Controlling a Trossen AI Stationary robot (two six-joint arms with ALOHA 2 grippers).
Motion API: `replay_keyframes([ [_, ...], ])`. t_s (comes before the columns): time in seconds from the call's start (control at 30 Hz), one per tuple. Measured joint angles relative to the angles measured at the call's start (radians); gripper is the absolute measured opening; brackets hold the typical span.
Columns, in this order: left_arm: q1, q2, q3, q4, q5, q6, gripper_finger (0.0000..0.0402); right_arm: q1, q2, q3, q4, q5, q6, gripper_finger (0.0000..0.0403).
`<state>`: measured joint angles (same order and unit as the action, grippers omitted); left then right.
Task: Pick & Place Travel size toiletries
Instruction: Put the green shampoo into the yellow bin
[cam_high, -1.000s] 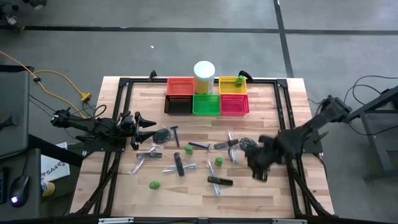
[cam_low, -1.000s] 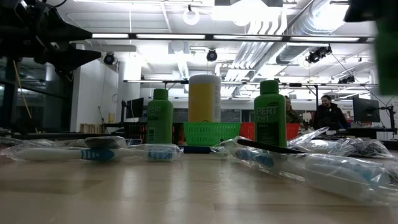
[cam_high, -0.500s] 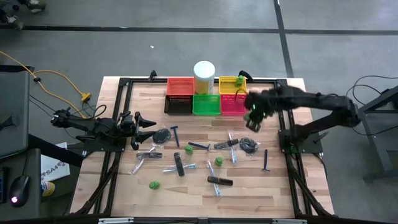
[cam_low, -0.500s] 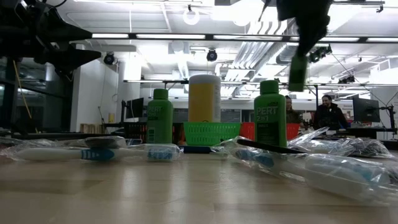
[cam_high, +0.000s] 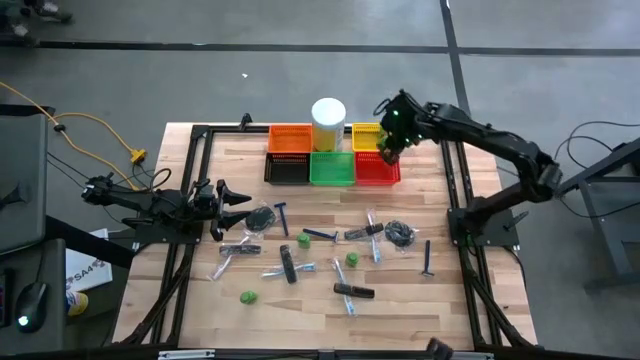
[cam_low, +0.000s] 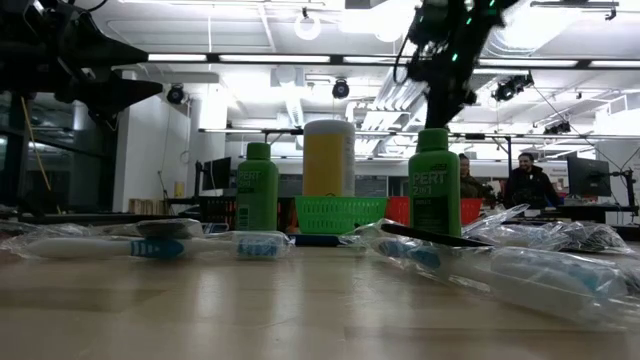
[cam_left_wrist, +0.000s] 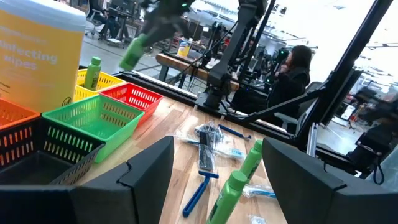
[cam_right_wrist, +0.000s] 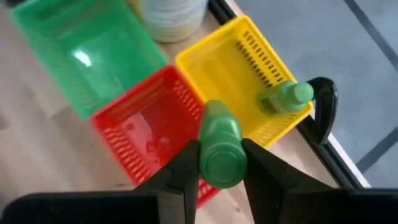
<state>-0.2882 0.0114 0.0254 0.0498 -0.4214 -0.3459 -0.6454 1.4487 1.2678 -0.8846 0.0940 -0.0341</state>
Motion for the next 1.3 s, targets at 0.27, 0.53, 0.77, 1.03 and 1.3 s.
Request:
replay_keyframes([
  [0.27, 0.0, 0.0, 0.0, 0.0, 0.0, 0.0, 0.0246, -0.095, 0.153, 0.0, 0.084, 0.009, -0.016, 0.0092],
  [0.53, 0.0, 0.0, 0.0, 0.0, 0.0, 0.0, 0.0246, -0.122, 0.227, -0.001, 0.088, 0.011, 0.075, 0.0094],
  [0.77, 0.0, 0.0, 0.0, 0.0, 0.001, 0.0, 0.0246, -0.157, 0.228, -0.001, 0.089, 0.039, 0.158, 0.0095],
  [1.03, 0.0, 0.0, 0.0, 0.0, 0.004, 0.0, 0.0246, -0.176, 0.228, -0.001, 0.097, 0.031, 0.271, 0.0095],
  [1.3, 0.0, 0.0, 0.0, 0.0, 0.004, 0.0, 0.0246, -0.175, 0.228, -0.001, 0.083, 0.005, 0.332, 0.0096],
])
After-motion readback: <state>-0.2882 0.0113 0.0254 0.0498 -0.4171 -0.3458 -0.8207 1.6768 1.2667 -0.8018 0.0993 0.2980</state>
